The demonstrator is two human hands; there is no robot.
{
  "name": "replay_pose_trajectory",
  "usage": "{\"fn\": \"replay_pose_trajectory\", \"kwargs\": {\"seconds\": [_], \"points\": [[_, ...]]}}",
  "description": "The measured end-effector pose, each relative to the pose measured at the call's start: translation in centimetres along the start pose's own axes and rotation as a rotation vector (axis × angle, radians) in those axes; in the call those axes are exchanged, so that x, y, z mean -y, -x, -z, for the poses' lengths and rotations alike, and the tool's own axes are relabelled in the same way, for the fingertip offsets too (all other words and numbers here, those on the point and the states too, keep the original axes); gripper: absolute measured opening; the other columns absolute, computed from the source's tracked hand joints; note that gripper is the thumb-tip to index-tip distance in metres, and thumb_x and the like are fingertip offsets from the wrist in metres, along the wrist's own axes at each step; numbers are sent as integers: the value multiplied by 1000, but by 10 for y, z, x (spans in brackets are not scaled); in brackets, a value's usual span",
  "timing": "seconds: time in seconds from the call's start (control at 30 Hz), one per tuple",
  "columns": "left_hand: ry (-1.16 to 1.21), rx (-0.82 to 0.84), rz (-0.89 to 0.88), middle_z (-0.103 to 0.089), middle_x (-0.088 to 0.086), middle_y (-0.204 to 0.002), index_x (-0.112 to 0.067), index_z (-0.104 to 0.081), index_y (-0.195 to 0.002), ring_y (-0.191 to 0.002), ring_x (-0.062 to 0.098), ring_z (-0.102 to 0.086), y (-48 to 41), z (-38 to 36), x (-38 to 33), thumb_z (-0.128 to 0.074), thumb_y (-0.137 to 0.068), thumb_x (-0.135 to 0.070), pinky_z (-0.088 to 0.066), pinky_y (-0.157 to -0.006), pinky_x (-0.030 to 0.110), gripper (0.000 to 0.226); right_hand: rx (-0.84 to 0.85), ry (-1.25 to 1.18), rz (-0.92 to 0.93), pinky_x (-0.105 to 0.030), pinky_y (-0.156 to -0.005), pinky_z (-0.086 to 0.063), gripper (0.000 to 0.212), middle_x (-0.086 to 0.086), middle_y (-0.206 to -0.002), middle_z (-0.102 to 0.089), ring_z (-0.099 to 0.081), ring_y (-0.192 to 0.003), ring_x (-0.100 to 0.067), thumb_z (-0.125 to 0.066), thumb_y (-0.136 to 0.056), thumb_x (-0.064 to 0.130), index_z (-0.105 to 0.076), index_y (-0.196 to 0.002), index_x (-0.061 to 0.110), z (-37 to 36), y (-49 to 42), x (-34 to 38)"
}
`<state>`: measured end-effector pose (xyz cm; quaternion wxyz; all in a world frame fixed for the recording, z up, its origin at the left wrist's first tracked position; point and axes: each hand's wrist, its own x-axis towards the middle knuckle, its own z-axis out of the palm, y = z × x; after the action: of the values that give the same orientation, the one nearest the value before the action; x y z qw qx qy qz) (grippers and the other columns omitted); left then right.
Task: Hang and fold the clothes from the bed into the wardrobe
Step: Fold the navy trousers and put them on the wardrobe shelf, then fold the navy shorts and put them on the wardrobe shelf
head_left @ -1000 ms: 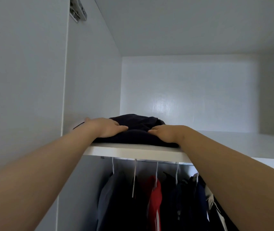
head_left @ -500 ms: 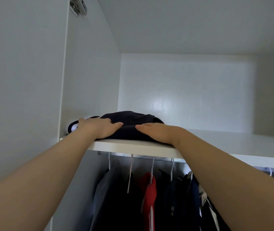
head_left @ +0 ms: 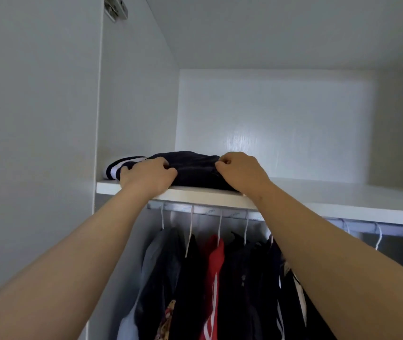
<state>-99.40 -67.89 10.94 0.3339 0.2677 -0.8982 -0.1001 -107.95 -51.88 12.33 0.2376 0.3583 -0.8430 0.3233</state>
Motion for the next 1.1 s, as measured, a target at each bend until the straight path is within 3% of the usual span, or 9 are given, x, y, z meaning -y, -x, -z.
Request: {"fn": "replay_pose_trajectory", "kwargs": {"seconds": [0.13, 0.2, 0.3, 0.5, 0.6, 0.67, 0.73, 0.83, 1.1], "points": [[507, -89, -56, -59, -10, -118, -22, -47, -130, -110, 15, -53, 38, -3, -21, -50, -89, -36, -40, -91, 30, 43, -193, -398, 31, -9, -65, -42, 17, 23, -79, -62, -57, -78, 3, -51, -91, 25, -65, -82, 29, 13, 47, -4], [745, -156, -108, -60, -21, -99, -25, -52, -123, -93, 2, -55, 62, -8, -31, -53, -88, -33, -39, -76, 19, 35, -248, -644, 5, 0, -66, -41, 18, 28, -77, -65, -57, -80, 14, -57, -89, 22, -66, -77, 34, 20, 76, -6], [980, -178, -213, -56, -28, -84, -33, -59, -105, -81, -13, -51, 98, -18, -47, -55, -88, -30, -35, -68, 8, 18, -329, -707, -75, -3, -74, -43, 19, 22, -85, -66, -57, -82, 13, -58, -88, 15, -67, -83, 31, 28, 117, -13], [1219, 171, -265, -65, -25, -75, -40, -59, -78, -75, -12, -57, 184, -60, -81, -59, -85, -21, -39, -67, 1, 20, -480, -688, -396, 0, -54, -39, 20, 18, -63, -63, -54, -56, 12, -58, -87, 8, -65, -78, 25, 35, 229, -42], [1290, 400, -231, -66, -15, -83, -36, -62, -76, -86, 7, -63, 236, -88, -103, -60, -85, -17, -44, -81, 18, 22, -546, -683, -590, -5, -57, -42, 19, 17, -73, -65, -56, -62, 6, -58, -87, 8, -66, -78, 22, 46, 302, -57], [1321, 597, -236, -67, -9, -83, -33, -64, -75, -87, 13, -64, 280, -101, -126, -59, -85, -13, -46, -78, 20, 22, -653, -659, -727, -9, -58, -43, 19, 12, -76, -65, -57, -65, 3, -58, -86, 8, -66, -78, 22, 60, 356, -64], [1330, 776, -258, -67, -11, -81, -31, -64, -74, -86, 14, -64, 329, -106, -149, -59, -85, -12, -46, -69, 15, 22, -750, -603, -852, -16, -65, -42, 18, 5, -82, -65, -57, -73, -4, -57, -87, 8, -65, -79, 23, 78, 411, -68], [1307, 996, -308, -68, -11, -78, -30, -64, -75, -86, 16, -66, 402, -108, -181, -57, -86, -13, -46, -76, 26, 21, -879, -525, -998, -23, -70, -41, 20, -2, -87, -63, -54, -79, -15, -56, -87, 8, -64, -77, 24, 105, 489, -61], [1174, 1595, -524, -68, -4, -80, -26, -62, -77, -74, 9, -66, 643, -52, -239, -53, -88, -12, -47, -69, 27, 20, -1278, -339, -1279, -21, -64, -41, 17, 2, -85, -65, -56, -75, -12, -54, -87, 12, -64, -83, 25, 185, 716, -4]]}}
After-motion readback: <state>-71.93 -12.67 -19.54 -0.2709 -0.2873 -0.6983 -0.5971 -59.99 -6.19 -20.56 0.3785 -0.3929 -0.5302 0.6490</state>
